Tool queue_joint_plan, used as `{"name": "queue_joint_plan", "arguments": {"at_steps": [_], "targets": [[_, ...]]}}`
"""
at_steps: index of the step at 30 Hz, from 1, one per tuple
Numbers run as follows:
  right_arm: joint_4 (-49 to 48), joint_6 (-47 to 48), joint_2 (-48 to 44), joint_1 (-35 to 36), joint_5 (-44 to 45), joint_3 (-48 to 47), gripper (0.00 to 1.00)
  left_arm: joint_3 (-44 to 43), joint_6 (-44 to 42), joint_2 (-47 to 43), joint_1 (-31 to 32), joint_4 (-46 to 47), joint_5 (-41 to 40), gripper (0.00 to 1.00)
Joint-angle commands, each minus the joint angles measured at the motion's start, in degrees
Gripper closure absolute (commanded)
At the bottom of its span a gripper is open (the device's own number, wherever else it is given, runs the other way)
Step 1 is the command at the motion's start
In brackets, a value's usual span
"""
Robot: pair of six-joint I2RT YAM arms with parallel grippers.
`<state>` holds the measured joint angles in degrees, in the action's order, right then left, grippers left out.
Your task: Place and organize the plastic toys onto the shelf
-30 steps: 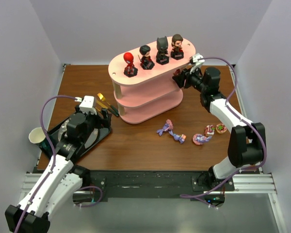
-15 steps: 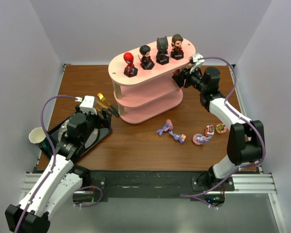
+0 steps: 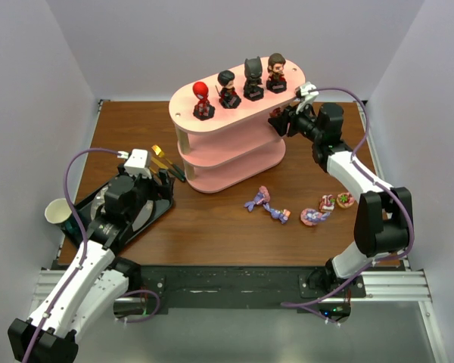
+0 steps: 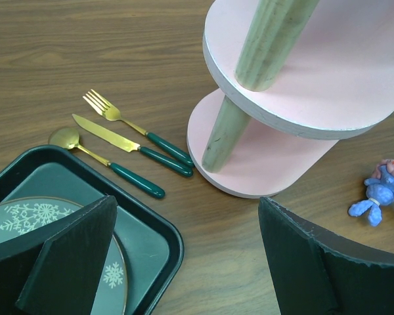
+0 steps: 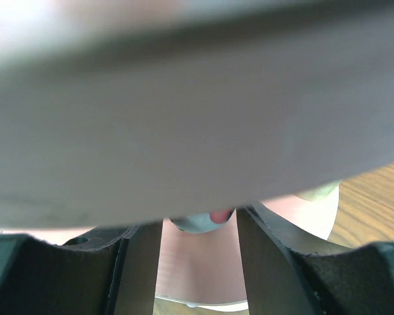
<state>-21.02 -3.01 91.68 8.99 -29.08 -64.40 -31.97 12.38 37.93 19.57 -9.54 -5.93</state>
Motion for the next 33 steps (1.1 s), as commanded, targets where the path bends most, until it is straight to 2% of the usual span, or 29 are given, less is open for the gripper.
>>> {"name": "queue_joint_plan", "arguments": {"at_steps": [1, 24, 33], "targets": [[0.53, 0.63, 0.69, -0.2, -0.98, -2.57, 0.72, 0.24, -1.04, -0.05, -0.32, 1.54, 0.84, 0.07], [1.68, 0.98, 0.78, -0.12, -0.71, -2.92, 0.56, 0.32, -0.96, -0.23, -0.32, 1.63, 1.19, 0.07], [2.03, 1.25, 0.69, -0.12, -0.8, -3.01, 0.46, 0.33, -1.13, -0.31, -0.32, 1.63, 1.28, 0.07]]}}
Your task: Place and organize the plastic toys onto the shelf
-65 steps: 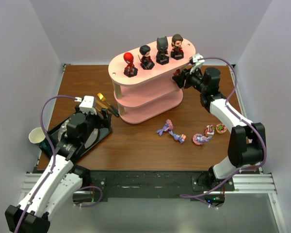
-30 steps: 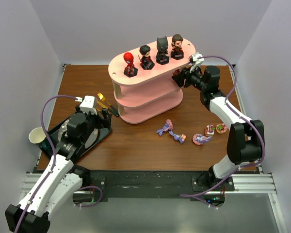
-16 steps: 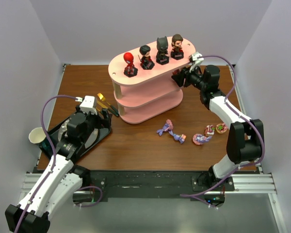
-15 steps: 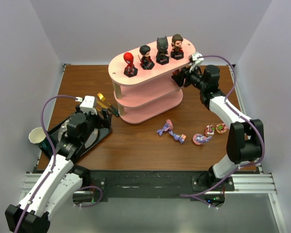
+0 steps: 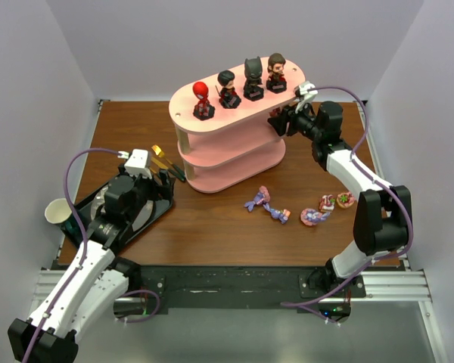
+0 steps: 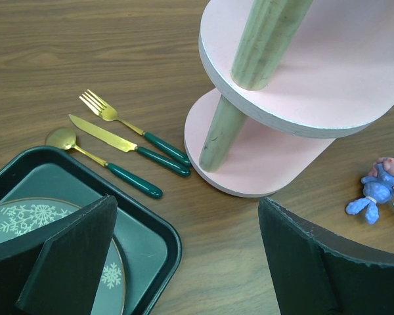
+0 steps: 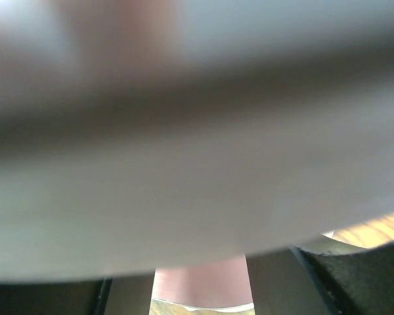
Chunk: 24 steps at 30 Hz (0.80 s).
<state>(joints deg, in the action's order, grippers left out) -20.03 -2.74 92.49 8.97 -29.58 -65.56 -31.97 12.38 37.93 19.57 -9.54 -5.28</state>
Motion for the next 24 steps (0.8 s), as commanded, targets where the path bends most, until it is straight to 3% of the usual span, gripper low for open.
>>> {"name": "queue_joint_plan", "arguments": {"at_steps": [1, 11, 24], "targets": [[1.05, 0.99, -0.11, -0.18, -0.3, -1.85, 0.46, 0.33, -1.04, -0.32, -0.32, 1.54, 0.62, 0.07], [1.14, 0.99, -0.2, -0.1, -0.48, -1.59, 0.42, 0.33, -1.13, -0.4, -0.32, 1.54, 0.62, 0.07], [3.07, 1.42, -6.0, -0.1, 2.86, 3.5, 0.27, 0.5, -0.96, -0.75, -0.32, 1.63, 1.06, 0.07]]}}
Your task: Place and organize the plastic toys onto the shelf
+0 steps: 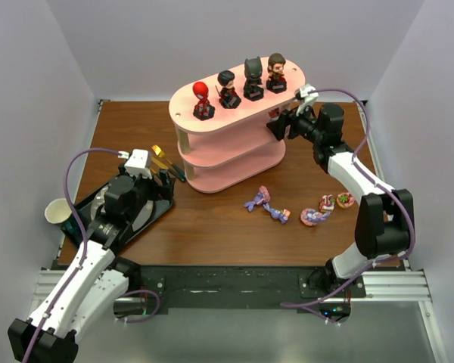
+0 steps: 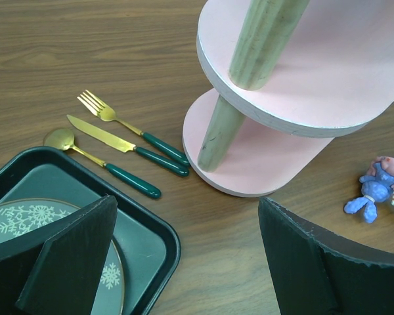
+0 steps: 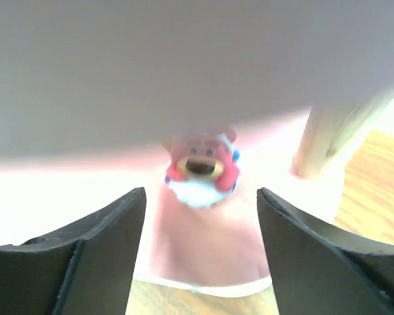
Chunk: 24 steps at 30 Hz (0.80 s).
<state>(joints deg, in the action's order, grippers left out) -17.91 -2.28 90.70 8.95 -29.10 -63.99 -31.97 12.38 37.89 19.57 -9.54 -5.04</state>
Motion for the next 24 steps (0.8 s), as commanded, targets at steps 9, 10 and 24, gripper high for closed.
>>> {"name": "queue_joint_plan", "arguments": {"at_steps": [9, 10, 24], "targets": [[16.48, -1.58, -16.06, -0.16, 15.27, 7.47, 0.25, 1.11, -1.22, -2.47, -0.32, 1.72, 1.87, 0.05], [18.33, -3.41, -17.38, -0.07, 16.61, 8.26, 0.25, 1.03, -1.31, -2.56, -0.24, 1.89, 2.05, 0.05], [54.64, -20.46, -39.89, -0.07, 43.33, 17.74, 0.26, 2.26, -2.1, -8.35, 1.78, 1.81, 3.81, 0.04]]}}
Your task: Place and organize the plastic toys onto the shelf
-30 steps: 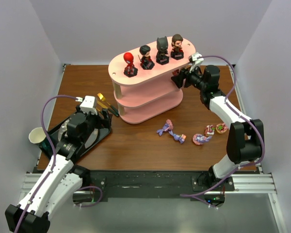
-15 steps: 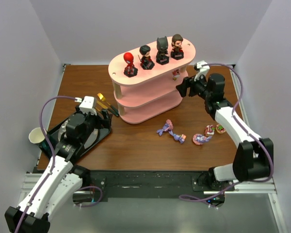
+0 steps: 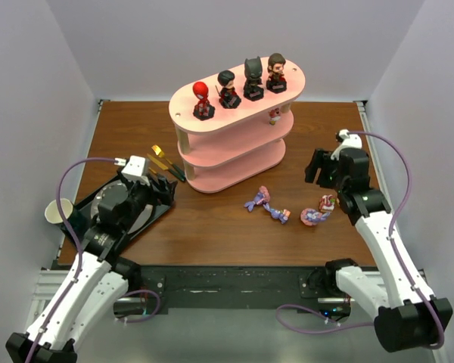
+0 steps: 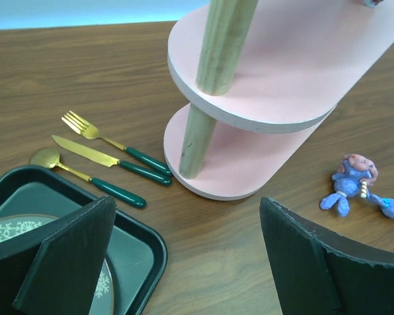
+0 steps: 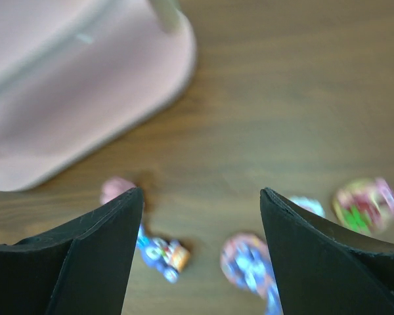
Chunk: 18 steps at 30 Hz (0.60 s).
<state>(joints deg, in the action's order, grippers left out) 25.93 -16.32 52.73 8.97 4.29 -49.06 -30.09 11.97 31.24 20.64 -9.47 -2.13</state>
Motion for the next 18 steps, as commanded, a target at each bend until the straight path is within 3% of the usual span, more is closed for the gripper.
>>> {"name": "queue_joint_plan", "arguments": {"at_steps": [1, 9, 18], "targets": [[10.98, -6.97, -2.19, -0.18, 11.25, 3.7, 0.27, 0.38, -1.68, -1.97, 0.89, 1.65, 0.73, 0.04], [4.92, -12.16, -0.44, -0.8, 19.34, 12.13, 0.35, 0.64, -2.04, -2.94, 3.26, 1.04, 0.55, 0.04], [-2.99, -9.97, 3.96, -5.1, 18.21, 14.08, 0.38, 0.73, -2.12, -2.68, 3.7, 0.95, 1.6, 0.04]]}}
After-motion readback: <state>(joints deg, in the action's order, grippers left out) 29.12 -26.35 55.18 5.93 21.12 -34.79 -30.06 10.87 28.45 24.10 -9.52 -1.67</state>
